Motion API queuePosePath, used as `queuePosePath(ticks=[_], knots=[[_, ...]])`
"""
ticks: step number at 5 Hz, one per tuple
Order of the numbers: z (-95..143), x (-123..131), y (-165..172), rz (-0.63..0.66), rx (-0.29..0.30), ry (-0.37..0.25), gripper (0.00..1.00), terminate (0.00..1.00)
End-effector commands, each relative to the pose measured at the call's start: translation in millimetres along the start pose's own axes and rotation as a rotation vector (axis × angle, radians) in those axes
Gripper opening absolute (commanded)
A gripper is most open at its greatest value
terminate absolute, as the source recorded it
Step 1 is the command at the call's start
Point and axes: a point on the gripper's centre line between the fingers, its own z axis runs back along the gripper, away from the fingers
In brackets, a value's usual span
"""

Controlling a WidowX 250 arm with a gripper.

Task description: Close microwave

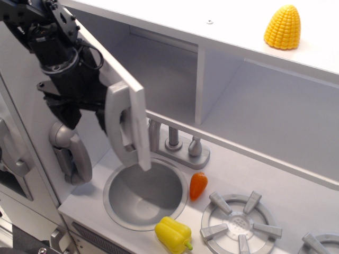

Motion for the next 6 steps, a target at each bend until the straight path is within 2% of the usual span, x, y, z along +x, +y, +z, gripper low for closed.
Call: queuePosePath(ticks=[1, 3, 4, 5, 6], knots=[[10.5, 12.5, -16.4, 0.007, -0.012, -0.049, 1.0, 0.0], [11.1, 30.1, -24.1, 0.042, -0.015, -0.101, 1.0, 0.0], [17.1, 39.5, -29.3, 0.04, -0.024, -0.164, 1.0, 0.0], [22.7, 49.0, -32.2, 0.05, -0.061, -0.215, 1.0, 0.0], [26.4, 56.5, -35.3, 0.053, -0.072, -0.25, 1.0, 0.0]])
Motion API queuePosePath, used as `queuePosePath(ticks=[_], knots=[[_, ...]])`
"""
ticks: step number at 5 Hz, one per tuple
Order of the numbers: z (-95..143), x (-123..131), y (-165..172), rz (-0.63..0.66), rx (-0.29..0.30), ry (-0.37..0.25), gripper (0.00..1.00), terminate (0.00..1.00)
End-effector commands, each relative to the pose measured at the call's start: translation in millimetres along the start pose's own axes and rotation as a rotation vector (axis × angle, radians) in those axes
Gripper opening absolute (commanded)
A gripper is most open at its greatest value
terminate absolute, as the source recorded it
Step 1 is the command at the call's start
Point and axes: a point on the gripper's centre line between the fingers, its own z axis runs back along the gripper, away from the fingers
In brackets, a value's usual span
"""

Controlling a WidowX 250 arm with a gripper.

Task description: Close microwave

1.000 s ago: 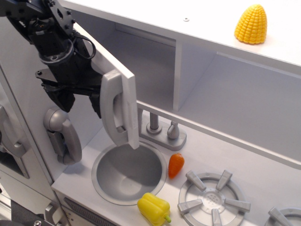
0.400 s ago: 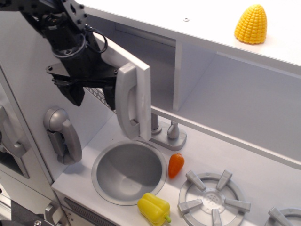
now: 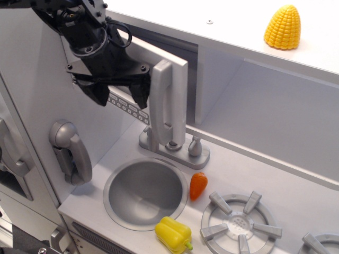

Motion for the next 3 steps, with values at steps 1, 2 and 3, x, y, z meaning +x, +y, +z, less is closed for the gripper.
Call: queuePosePath(ticks=[1, 2, 3], knots=[[16.8, 26.4, -10.0, -0.016, -0.024, -0.117, 1.0, 0.0], [18.3, 32.2, -10.8, -0.021, -0.041, -0.161, 1.0, 0.0], [20.3, 38.4, -9.7, -0.02, -0.073, -0.198, 1.0, 0.0]])
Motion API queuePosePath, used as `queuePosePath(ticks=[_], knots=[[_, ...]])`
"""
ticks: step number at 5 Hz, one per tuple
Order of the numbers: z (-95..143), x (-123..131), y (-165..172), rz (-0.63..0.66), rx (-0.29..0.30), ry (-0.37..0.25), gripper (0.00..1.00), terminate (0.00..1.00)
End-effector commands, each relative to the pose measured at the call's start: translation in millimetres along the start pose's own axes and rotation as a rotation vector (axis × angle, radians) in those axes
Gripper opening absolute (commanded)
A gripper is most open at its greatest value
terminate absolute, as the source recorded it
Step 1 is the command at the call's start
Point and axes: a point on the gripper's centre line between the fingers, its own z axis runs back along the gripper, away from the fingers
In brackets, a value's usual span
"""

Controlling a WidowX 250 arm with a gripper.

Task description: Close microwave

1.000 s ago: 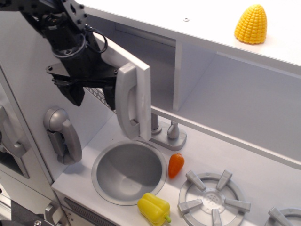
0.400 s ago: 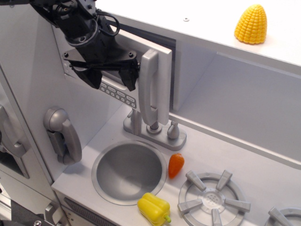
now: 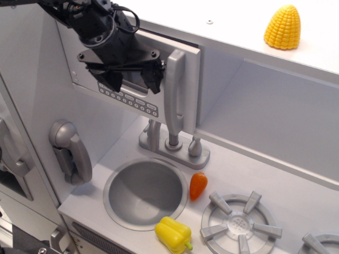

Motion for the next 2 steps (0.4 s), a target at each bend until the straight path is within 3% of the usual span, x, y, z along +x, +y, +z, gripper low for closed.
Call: queuePosePath(ticks=[1, 2], knots=[[15.6, 19.2, 5.8, -0.024, -0.012, -0.09, 1.0, 0.0], [20.2, -3.0, 32.8, 0.003, 0.088, -0.031, 1.0, 0.0]])
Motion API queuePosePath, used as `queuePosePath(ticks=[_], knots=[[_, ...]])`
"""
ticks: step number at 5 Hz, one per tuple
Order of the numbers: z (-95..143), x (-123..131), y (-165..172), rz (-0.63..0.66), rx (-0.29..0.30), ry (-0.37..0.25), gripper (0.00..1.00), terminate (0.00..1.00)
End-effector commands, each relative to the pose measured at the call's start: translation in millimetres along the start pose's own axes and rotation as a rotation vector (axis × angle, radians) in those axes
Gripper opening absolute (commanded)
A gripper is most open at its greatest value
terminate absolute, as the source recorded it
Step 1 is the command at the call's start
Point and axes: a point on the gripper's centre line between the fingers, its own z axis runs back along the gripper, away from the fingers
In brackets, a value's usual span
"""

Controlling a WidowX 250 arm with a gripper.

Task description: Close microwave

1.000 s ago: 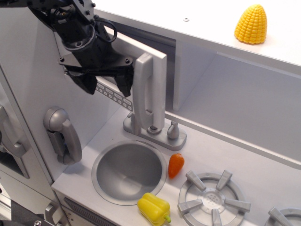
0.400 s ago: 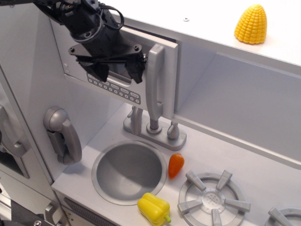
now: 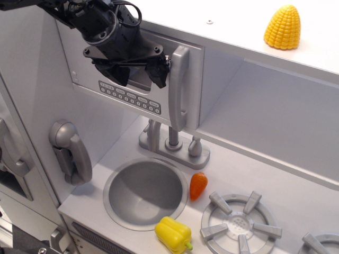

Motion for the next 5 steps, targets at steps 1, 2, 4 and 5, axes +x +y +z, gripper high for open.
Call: queuePosePath(ticks=[1, 2, 4, 5], knots=[[27.4, -37.0, 56.9, 0.034, 0.267, 0.139, 1.0, 0.0], [30.9, -64.4, 79.0, 0.05, 0.33, 0.159, 1.0, 0.0], [25.2, -89.7, 89.6, -0.01, 0.368, 0.248, 1.0, 0.0], [25.2, -89.7, 89.6, -0.01, 0.368, 0.248, 1.0, 1.0]])
